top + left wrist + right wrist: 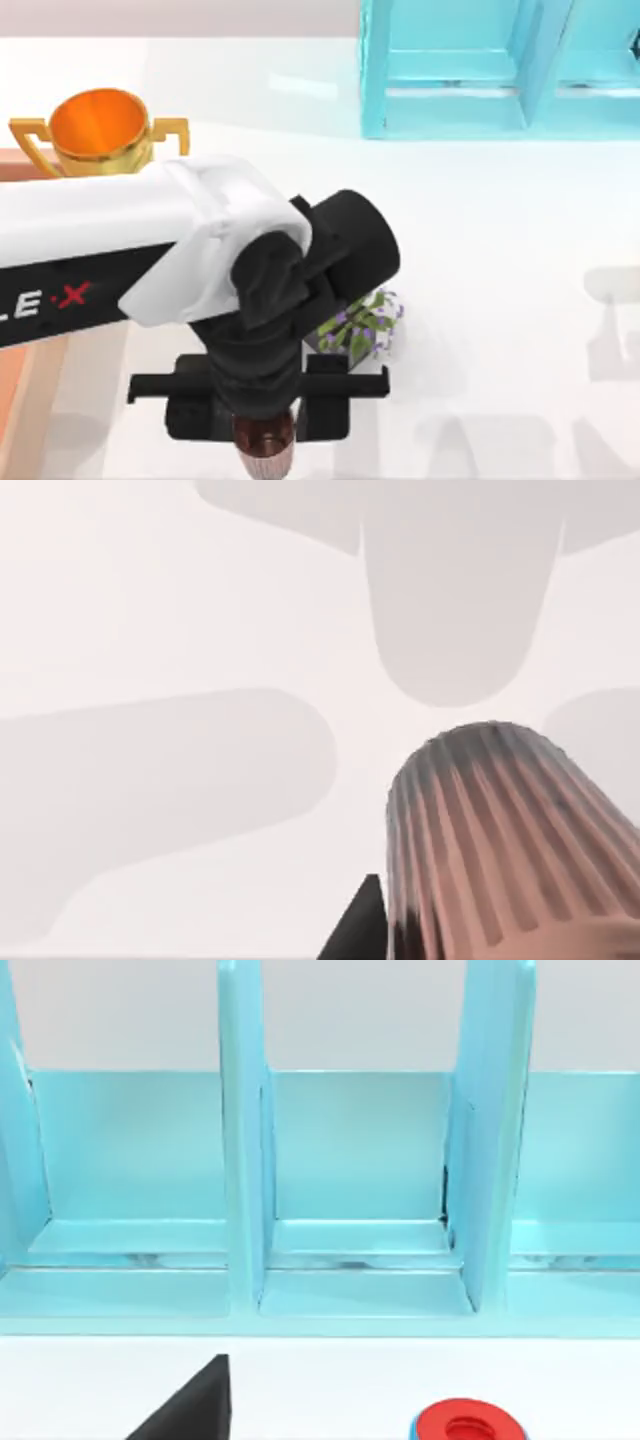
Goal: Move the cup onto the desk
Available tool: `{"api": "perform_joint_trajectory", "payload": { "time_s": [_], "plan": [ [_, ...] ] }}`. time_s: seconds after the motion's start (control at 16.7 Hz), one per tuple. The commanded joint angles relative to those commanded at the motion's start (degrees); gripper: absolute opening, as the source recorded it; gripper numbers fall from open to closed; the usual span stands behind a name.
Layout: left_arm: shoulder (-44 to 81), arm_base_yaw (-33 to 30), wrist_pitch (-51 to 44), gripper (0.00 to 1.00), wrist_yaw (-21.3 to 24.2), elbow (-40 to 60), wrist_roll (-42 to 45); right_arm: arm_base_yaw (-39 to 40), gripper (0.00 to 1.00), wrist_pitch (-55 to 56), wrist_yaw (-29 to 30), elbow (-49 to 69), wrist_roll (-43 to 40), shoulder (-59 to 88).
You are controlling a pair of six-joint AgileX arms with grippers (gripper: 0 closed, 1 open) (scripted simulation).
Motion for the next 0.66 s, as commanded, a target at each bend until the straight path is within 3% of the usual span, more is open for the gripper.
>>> {"api": "perform_joint_trajectory", "payload": {
  "time_s": [0.3,0.66],
  "plan": [
    [0.0,0.0,0.0,0.98,0.0,0.0,0.0,0.0,1.00,0.0,0.0,0.0,0.0,0.0],
    [0.0,0.0,0.0,1.00,0.0,0.0,0.0,0.0,1.00,0.0,0.0,0.0,0.0,0.0]
  ]
}}
